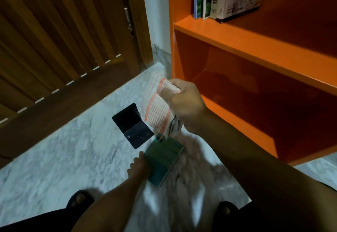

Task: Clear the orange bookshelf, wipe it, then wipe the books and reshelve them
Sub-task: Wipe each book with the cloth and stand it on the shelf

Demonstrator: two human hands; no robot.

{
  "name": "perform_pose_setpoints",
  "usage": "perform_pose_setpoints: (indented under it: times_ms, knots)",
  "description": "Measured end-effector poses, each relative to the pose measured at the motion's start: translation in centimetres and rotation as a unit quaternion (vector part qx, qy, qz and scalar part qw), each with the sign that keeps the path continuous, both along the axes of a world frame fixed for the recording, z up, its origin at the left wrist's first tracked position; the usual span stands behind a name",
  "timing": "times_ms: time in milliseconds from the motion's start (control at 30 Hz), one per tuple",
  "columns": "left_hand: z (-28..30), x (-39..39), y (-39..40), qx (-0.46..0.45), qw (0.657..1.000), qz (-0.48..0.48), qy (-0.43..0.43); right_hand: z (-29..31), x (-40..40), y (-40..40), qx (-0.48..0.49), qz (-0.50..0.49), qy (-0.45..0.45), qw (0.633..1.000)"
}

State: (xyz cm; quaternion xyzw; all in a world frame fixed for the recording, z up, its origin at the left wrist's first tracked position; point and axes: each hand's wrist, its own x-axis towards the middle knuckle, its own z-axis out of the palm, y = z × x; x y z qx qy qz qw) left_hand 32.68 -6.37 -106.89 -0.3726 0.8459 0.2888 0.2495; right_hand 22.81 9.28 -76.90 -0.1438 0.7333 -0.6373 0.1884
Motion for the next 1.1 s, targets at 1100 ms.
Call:
perform_pose_setpoints:
  times_ms: [1100]
  knots:
    - [31.4,-1.8,-5.8,0.269,0.890,0.154,0.335,-5.3,-2.7,0.0,-0.092,-0.179,-0.215,0.956]
